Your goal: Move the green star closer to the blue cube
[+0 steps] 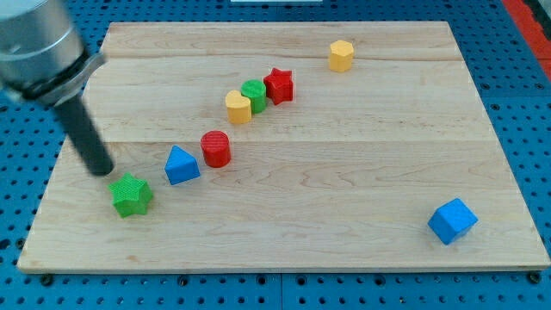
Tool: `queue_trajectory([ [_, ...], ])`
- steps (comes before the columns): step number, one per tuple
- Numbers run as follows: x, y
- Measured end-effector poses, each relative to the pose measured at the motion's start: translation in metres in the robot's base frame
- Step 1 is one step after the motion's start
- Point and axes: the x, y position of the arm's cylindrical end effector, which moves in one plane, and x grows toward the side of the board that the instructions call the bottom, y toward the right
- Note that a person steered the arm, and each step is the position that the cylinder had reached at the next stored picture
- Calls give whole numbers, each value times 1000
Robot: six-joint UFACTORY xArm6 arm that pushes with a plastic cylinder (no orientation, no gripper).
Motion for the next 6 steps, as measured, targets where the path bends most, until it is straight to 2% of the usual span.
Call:
queue_trajectory([
  [1,63,-28],
  [2,62,-2],
  [4,7,48],
  [6,-30,121],
])
